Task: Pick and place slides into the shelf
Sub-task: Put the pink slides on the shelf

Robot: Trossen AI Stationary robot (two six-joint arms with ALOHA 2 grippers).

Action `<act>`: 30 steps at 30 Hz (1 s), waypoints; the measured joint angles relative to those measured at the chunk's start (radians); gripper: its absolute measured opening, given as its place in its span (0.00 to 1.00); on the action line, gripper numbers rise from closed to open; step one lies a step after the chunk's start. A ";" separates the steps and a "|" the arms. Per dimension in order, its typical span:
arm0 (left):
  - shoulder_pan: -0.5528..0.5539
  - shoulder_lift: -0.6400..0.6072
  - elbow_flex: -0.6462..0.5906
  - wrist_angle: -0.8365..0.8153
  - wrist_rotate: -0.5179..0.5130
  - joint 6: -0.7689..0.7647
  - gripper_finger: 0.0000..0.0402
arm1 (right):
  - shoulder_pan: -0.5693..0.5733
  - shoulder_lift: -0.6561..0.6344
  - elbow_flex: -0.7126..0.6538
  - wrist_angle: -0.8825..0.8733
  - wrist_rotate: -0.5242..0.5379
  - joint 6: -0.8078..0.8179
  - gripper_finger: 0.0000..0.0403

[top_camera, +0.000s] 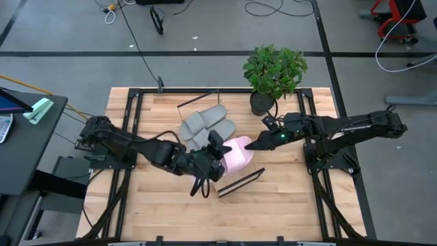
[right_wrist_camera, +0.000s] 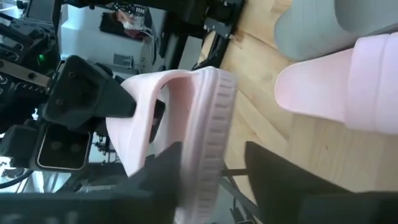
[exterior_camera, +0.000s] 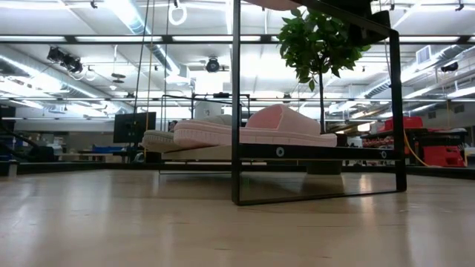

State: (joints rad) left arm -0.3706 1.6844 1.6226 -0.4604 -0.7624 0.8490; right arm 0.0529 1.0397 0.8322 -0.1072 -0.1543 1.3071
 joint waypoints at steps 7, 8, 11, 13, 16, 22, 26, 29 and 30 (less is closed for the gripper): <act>0.034 0.000 -0.001 0.035 0.002 0.001 0.05 | -0.001 -0.001 0.000 -0.004 0.038 -0.022 0.09; 0.036 0.000 -0.001 0.035 0.002 0.001 0.07 | -0.001 -0.001 0.000 -0.006 0.054 -0.028 0.09; 0.038 0.000 -0.001 0.035 0.002 -0.010 0.13 | -0.007 -0.001 0.000 -0.025 0.092 -0.028 0.09; 0.039 0.000 -0.001 0.034 0.001 -0.031 0.16 | -0.019 -0.001 0.001 -0.056 0.093 -0.028 0.09; 0.039 0.000 -0.001 0.010 -0.014 -0.059 0.21 | -0.033 -0.001 0.001 -0.095 0.089 -0.042 0.09; 0.042 0.000 -0.001 -0.073 -0.049 -0.133 0.27 | -0.062 -0.001 0.001 -0.151 0.066 -0.064 0.09; 0.044 0.000 -0.001 -0.113 -0.114 -0.160 0.30 | -0.079 -0.013 0.000 -0.229 0.039 -0.080 0.09; 0.047 -0.002 -0.001 -0.123 -0.174 -0.161 0.31 | -0.092 -0.028 -0.002 -0.322 0.006 -0.090 0.09; 0.048 -0.004 -0.001 -0.126 -0.186 -0.161 0.31 | -0.095 -0.032 -0.002 -0.353 0.000 -0.090 0.09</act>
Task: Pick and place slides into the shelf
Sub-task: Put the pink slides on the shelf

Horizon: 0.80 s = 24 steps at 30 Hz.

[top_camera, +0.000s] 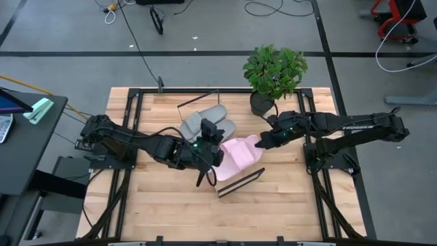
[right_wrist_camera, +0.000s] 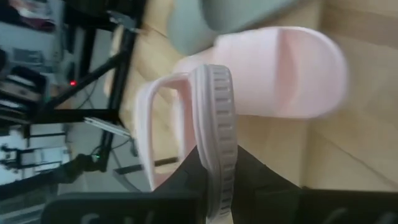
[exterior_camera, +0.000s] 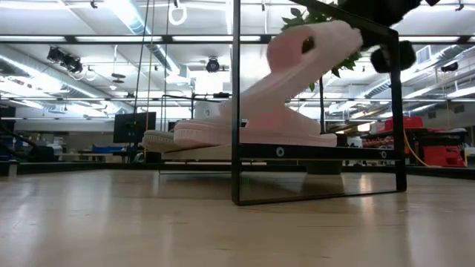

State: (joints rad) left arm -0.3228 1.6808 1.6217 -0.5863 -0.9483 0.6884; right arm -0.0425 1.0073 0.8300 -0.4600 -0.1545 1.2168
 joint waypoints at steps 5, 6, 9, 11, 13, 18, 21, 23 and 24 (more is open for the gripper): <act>0.012 -0.033 0.001 0.001 -0.010 -0.047 0.31 | -0.004 -0.014 0.001 -0.088 -0.013 -0.012 0.09; 0.018 -0.042 0.002 0.002 -0.008 -0.059 0.31 | -0.004 -0.013 0.001 -0.094 -0.017 -0.013 0.09; 0.037 -0.062 0.001 -0.007 -0.009 -0.104 0.29 | -0.003 -0.008 0.001 -0.095 -0.028 0.002 0.09; 0.054 -0.073 0.001 -0.005 -0.011 -0.130 0.28 | -0.003 -0.006 0.001 -0.094 -0.027 0.031 0.09; 0.068 -0.086 0.001 -0.012 -0.009 -0.159 0.27 | -0.003 -0.007 -0.001 -0.084 -0.029 0.060 0.09; 0.104 -0.095 0.001 -0.002 -0.010 -0.213 0.26 | 0.019 -0.007 -0.002 -0.088 -0.031 0.116 0.09; 0.116 -0.095 0.001 0.000 -0.009 -0.214 0.25 | 0.029 0.001 -0.002 -0.090 -0.020 0.127 0.09; 0.120 -0.095 0.001 0.005 -0.009 -0.214 0.24 | 0.035 0.009 -0.002 -0.092 0.000 0.138 0.09; 0.120 -0.095 0.001 0.009 -0.009 -0.214 0.24 | 0.040 0.014 -0.002 -0.093 0.011 0.141 0.09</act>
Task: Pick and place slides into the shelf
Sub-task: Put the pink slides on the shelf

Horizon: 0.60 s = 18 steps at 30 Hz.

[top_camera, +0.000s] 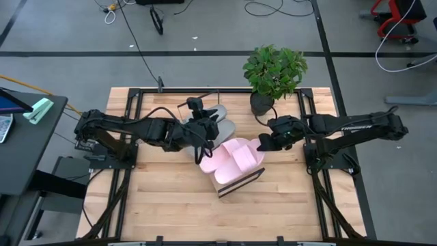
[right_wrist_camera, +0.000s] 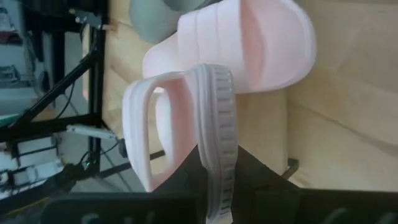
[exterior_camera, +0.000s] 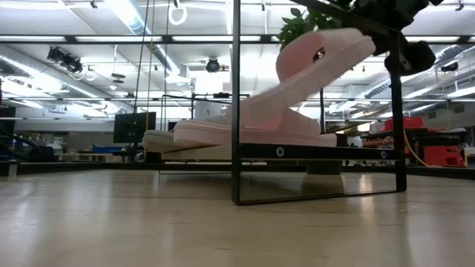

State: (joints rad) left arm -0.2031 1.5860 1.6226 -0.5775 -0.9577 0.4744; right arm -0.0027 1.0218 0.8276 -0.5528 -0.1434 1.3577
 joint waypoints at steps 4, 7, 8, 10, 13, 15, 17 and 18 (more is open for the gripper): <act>0.000 0.000 0.000 0.032 0.000 0.007 0.22 | 0.013 0.024 0.000 0.002 0.033 -0.001 0.09; -0.001 0.000 0.000 0.041 0.001 0.008 0.21 | 0.013 0.050 0.000 0.018 0.032 -0.023 0.09; -0.001 0.000 0.000 0.041 0.001 0.008 0.21 | 0.013 0.058 0.000 0.025 0.030 -0.027 0.09; 0.000 0.000 0.000 0.041 0.001 0.007 0.20 | 0.013 0.075 0.000 0.039 0.030 -0.033 0.09; 0.000 0.000 0.000 0.043 0.001 0.007 0.20 | 0.013 0.098 0.000 0.048 0.024 -0.043 0.09; -0.001 -0.006 -0.001 0.042 0.001 0.007 0.20 | 0.013 0.108 0.000 0.049 0.014 -0.049 0.09; -0.001 -0.010 -0.001 0.047 0.001 0.007 0.21 | 0.016 0.111 0.000 0.049 0.004 -0.050 0.09; -0.001 -0.013 -0.001 0.046 0.001 0.007 0.21 | 0.021 0.111 0.000 0.049 0.005 -0.051 0.09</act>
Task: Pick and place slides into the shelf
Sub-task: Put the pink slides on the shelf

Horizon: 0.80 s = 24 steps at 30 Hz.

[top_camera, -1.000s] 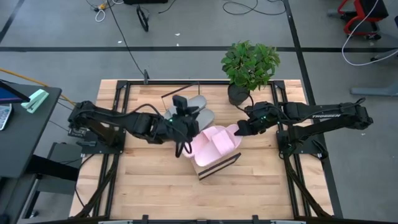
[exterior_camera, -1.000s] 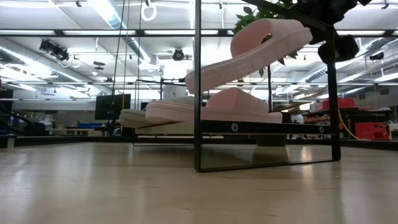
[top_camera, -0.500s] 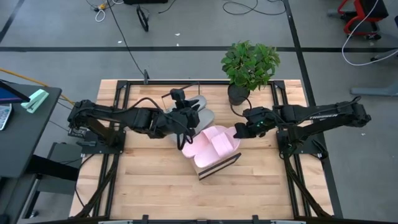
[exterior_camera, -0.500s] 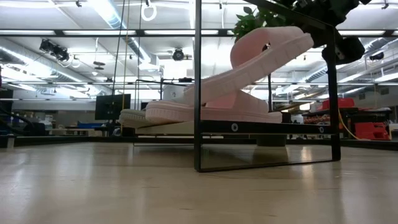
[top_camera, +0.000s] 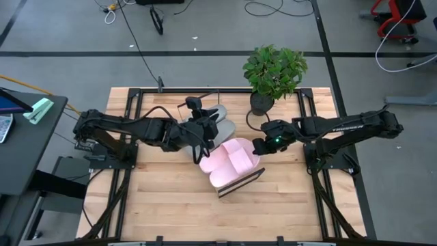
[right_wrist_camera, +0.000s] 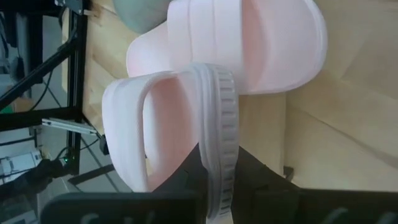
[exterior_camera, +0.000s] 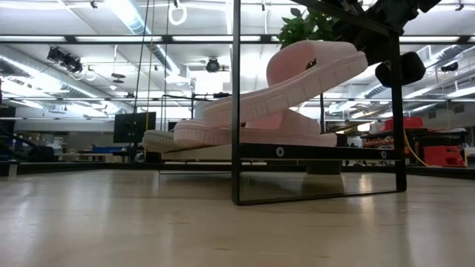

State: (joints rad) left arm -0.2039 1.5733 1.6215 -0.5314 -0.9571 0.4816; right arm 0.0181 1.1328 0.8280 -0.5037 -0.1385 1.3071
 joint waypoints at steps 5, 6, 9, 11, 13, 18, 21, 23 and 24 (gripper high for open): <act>0.000 -0.012 0.000 0.005 0.000 0.000 0.21 | 0.029 -0.021 0.000 -0.048 -0.003 0.008 0.09; 0.000 -0.012 0.000 0.006 0.000 0.000 0.21 | 0.035 -0.023 0.000 -0.064 -0.004 0.010 0.09; 0.000 -0.012 0.000 0.006 0.000 0.000 0.20 | 0.046 -0.024 0.000 -0.100 0.010 0.011 0.09; 0.000 -0.012 0.000 0.008 0.000 0.000 0.19 | 0.046 -0.021 0.000 -0.099 0.023 0.008 0.09; 0.000 -0.012 0.000 0.009 0.000 0.000 0.18 | 0.046 -0.019 0.000 -0.095 0.034 0.007 0.09; 0.000 -0.012 0.000 0.018 0.000 0.000 0.19 | 0.046 -0.014 0.000 -0.093 0.074 -0.001 0.09; 0.000 -0.012 0.000 0.029 0.000 -0.001 0.20 | 0.046 -0.008 0.000 -0.092 0.108 -0.002 0.09; 0.000 -0.012 0.000 0.033 0.000 -0.004 0.20 | 0.046 -0.002 0.000 -0.089 0.112 -0.002 0.09; 0.000 -0.012 0.000 0.036 0.000 -0.004 0.20 | 0.048 0.002 0.000 -0.089 0.113 -0.002 0.09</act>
State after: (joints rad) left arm -0.2039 1.5612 1.6215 -0.4952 -0.9569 0.4778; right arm 0.0657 1.1343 0.8280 -0.5930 -0.0254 1.3050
